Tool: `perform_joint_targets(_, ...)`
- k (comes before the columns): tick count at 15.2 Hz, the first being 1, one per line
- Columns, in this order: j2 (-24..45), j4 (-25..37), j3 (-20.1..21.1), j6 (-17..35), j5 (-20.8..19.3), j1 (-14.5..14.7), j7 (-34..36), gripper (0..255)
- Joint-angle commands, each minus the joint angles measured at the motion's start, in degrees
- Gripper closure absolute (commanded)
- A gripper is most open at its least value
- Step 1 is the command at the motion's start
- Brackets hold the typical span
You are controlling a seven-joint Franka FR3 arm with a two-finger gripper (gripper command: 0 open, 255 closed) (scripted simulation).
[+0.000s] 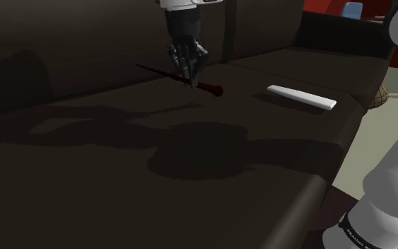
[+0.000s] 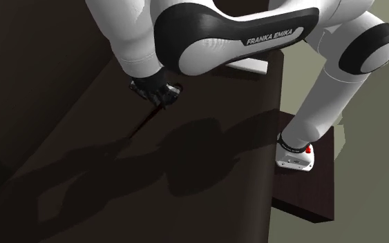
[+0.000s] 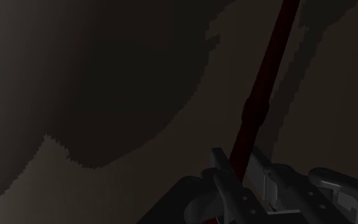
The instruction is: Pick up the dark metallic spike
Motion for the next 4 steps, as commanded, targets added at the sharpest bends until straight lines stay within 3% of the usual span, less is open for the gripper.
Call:
perform_joint_targets(1,1.2,2.7,0.1,-2.1,-1.0,0.9,0.4,255)
perform_joint_targets(4,1.8,4.2,0.2,-3.3,-1.6,1.5,0.6,255)
